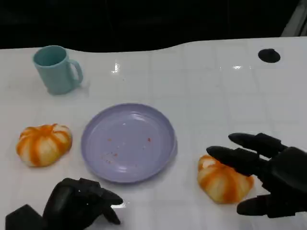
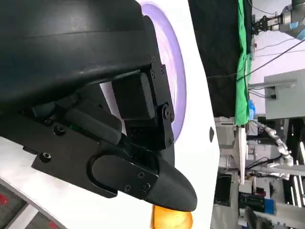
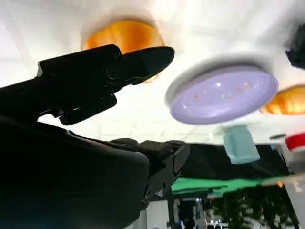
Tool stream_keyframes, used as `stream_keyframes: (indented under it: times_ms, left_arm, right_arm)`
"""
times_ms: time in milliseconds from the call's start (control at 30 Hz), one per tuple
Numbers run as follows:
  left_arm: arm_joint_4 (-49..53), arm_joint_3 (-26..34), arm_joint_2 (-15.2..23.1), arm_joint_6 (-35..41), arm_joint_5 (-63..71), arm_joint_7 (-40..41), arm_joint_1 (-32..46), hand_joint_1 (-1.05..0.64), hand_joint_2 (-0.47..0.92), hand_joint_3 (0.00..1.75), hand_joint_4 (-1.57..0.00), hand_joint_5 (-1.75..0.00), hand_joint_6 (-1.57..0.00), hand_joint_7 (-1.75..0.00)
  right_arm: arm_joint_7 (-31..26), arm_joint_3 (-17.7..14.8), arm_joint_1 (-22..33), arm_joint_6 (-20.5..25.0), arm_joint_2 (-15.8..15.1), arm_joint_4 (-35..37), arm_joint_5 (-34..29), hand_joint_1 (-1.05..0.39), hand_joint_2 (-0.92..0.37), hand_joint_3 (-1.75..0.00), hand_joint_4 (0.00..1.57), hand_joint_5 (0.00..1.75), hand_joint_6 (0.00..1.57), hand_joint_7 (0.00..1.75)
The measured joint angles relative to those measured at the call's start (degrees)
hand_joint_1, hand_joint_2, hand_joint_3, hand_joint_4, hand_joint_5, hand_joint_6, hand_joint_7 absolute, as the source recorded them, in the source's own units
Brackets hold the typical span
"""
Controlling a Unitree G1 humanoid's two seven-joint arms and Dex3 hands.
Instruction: Grasp the bread from the table and place it into the plate.
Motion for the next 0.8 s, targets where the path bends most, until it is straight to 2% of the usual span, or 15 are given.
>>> stream_keyframes:
  times_ms: [233, 500, 800]
  left_arm:
    - [-0.62, -0.08, -0.19, 0.28, 0.06, 0.64, 0.16, -1.05, 0.92, 0.03, -1.37, -0.87, -1.57, -0.21]
    - [-0.82, -0.06, -0.25, 0.21, 0.05, 0.64, 0.34, -1.05, 0.92, 0.03, -1.37, -0.88, -1.57, -0.20]
    - [-0.89, -0.08, -0.27, -0.40, -0.06, 0.63, 0.56, -1.05, 0.92, 0.03, -1.36, -0.89, -1.57, -0.19]
  right_arm:
    - [-0.63, 4.02, -2.82, 2.91, -0.66, 1.38, -6.05, -0.62, -0.92, -0.01, 0.05, 0.14, 0.21, 0.01]
    - [-3.78, 8.78, -7.05, 5.14, -0.70, 7.81, -10.91, -0.64, -0.92, -0.04, 0.08, 0.15, 0.21, 0.01]
    - [-8.81, 14.00, -11.66, 6.72, -0.64, 18.66, -13.53, -0.62, -0.92, -0.12, 0.07, 0.12, 0.19, 0.00]
